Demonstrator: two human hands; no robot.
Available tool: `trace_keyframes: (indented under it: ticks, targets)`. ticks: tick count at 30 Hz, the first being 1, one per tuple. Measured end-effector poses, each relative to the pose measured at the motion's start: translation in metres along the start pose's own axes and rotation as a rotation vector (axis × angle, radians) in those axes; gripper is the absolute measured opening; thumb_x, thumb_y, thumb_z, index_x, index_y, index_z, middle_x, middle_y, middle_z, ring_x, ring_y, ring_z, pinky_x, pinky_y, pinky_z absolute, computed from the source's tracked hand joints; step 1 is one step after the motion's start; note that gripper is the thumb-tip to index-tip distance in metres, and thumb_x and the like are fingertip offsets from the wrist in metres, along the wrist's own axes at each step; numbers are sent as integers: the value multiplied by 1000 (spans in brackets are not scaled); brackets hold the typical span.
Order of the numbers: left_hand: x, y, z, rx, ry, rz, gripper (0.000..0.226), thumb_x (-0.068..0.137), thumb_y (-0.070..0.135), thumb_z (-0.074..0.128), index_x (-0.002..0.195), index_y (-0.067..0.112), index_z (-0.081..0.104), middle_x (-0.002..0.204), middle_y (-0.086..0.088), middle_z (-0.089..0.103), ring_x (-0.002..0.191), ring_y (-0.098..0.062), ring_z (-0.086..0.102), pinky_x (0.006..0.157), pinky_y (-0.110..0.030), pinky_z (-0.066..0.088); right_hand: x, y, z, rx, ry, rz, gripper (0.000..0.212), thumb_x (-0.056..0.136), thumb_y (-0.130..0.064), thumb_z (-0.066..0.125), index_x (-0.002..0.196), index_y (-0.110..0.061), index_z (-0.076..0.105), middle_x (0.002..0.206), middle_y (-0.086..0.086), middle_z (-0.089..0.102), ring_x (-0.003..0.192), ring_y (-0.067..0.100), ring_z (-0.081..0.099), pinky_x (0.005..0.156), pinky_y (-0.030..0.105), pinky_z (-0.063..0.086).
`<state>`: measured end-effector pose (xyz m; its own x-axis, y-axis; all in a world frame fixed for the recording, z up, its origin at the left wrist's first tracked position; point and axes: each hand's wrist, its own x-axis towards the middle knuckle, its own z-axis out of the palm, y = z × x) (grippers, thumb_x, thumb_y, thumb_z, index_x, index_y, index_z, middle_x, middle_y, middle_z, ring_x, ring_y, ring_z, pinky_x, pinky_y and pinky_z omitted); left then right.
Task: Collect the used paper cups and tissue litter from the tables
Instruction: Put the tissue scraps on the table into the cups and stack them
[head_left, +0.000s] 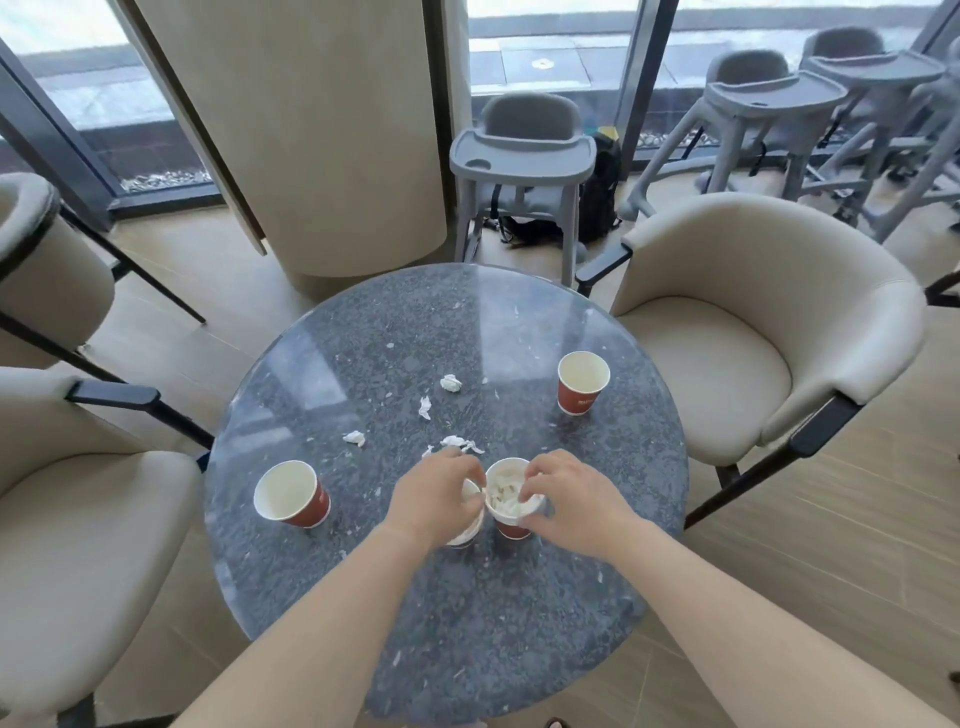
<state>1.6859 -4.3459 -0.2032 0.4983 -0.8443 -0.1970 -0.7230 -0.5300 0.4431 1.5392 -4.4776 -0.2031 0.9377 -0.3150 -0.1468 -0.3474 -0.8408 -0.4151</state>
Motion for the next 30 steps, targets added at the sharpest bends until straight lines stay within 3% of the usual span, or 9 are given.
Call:
trace_keyframes:
  ticks: [4,9,16,25,30]
  targets:
    - [22,-11,-18,-20,50,-2,9,84,28,57,92,29,61,94,10,55,93,-12,55,74,-28,45,18,-4,-11,122,85,54,28,80,-47,62,96,-25,65,104,-11,56,106,10,44,86,28,42]
    - [42,-35,-36,-40,60,-27,16,84,26,59,100,24,60,101,6,59,93,-15,56,82,-35,48,49,-13,-12,136,158,75,23,86,-36,59,102,-20,63,108,-5,58,104,14,48,89,29,41]
    - [62,-75,-50,-37,31,-59,17,85,25,58,101,22,59,103,3,60,94,-17,56,82,-33,48,93,-23,-1,168,160,136,18,87,-27,60,103,-20,63,111,-5,58,108,16,48,91,29,40]
    - [73,-113,-45,2,-34,-200,17,85,22,56,102,24,58,104,4,58,87,-15,52,81,-32,47,149,-11,14,171,38,91,19,87,-28,60,103,-20,62,112,-2,57,108,19,50,91,30,38]
    - [77,-141,-43,61,-71,-400,20,85,18,54,104,24,58,111,1,57,104,-21,54,82,-36,47,182,-6,29,154,-84,53,22,88,-28,58,109,-21,60,119,-3,54,114,19,47,92,33,42]
